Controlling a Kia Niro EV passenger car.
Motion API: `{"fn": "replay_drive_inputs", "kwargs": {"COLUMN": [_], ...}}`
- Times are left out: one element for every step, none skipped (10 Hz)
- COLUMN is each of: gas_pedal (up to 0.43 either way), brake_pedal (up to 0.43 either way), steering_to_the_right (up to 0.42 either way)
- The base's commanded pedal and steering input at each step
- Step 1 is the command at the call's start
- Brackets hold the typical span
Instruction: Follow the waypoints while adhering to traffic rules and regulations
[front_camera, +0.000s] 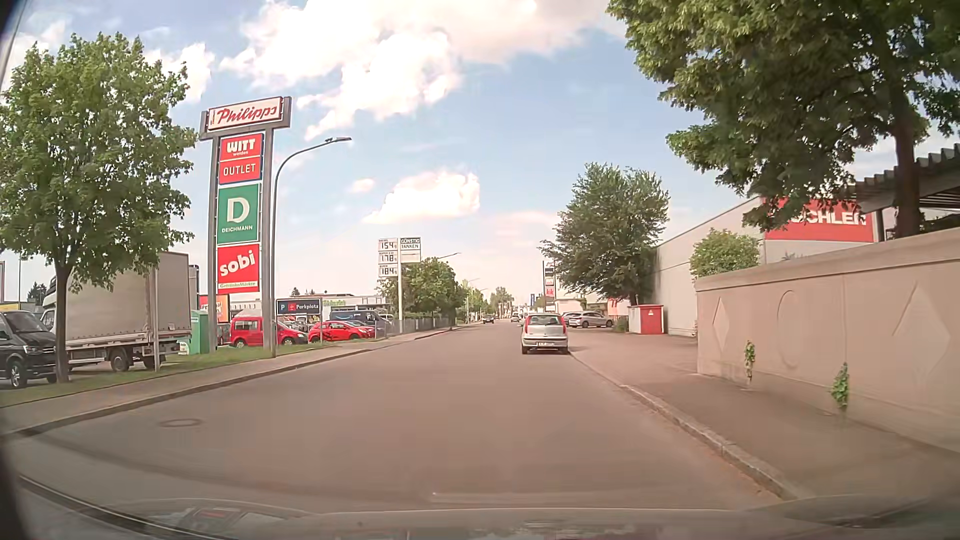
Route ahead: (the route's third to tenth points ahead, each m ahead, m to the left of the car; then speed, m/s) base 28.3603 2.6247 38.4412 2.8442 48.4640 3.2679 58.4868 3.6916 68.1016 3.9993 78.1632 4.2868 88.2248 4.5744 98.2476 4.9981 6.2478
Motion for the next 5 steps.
{"fn": "replay_drive_inputs", "kwargs": {"gas_pedal": [0.0,0.0,0.0,0.0,0.0], "brake_pedal": [0.018,0.018,0.018,0.018,0.018], "steering_to_the_right": [-0.05,-0.058,-0.063,-0.065,-0.062]}}
